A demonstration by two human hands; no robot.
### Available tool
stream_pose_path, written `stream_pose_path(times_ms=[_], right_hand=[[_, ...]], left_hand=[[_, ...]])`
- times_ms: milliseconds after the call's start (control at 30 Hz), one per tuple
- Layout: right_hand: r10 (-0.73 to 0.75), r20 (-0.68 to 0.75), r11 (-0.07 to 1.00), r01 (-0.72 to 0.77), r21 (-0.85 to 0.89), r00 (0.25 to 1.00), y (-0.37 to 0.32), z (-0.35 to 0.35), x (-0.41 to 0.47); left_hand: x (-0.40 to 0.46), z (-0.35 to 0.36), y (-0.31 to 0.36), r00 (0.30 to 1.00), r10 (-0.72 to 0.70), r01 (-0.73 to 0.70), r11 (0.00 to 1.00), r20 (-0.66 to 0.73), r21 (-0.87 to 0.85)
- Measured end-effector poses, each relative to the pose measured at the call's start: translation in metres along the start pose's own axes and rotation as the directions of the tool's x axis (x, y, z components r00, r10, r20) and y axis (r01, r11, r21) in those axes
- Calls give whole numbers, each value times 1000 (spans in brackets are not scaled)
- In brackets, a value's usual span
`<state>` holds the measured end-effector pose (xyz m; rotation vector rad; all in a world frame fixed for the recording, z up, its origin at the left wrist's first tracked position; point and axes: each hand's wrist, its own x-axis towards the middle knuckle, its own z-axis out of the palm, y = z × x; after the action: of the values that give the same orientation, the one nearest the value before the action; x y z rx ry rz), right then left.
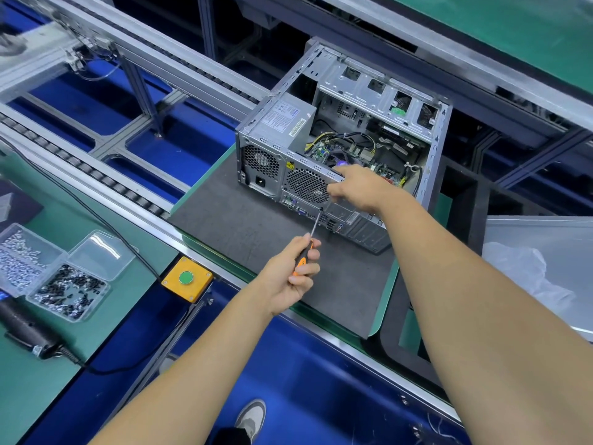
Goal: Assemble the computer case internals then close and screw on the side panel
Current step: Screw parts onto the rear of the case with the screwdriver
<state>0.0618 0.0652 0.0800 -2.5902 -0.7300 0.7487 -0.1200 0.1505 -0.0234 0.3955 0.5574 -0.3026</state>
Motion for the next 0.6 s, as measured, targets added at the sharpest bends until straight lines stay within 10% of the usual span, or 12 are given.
stream_pose_path(times_ms=[100,167,233,300,400,500,600], right_hand=[[27,-11,1000,-27,2,1000,-1,0,-1],[44,-14,999,-44,8,999,-2,1,-2],[45,-11,999,-45,21,999,-4,2,-3],[49,-17,998,-49,36,999,-2,2,-2],[43,8,999,-43,16,999,0,1,-2],[47,7,999,-47,17,999,-1,0,-2],[63,3,997,-63,44,998,-2,0,-3]], left_hand=[[5,6,-5,963,245,-155,847,-115,509],[7,6,-8,837,537,-72,303,-107,950],[7,5,-14,693,720,194,-239,40,951],[8,3,-21,632,766,232,-336,121,913],[17,1,-15,726,682,-21,150,-88,988],[14,-5,-6,916,375,-251,813,-141,526],[9,-9,-10,985,151,-149,989,-80,25]])
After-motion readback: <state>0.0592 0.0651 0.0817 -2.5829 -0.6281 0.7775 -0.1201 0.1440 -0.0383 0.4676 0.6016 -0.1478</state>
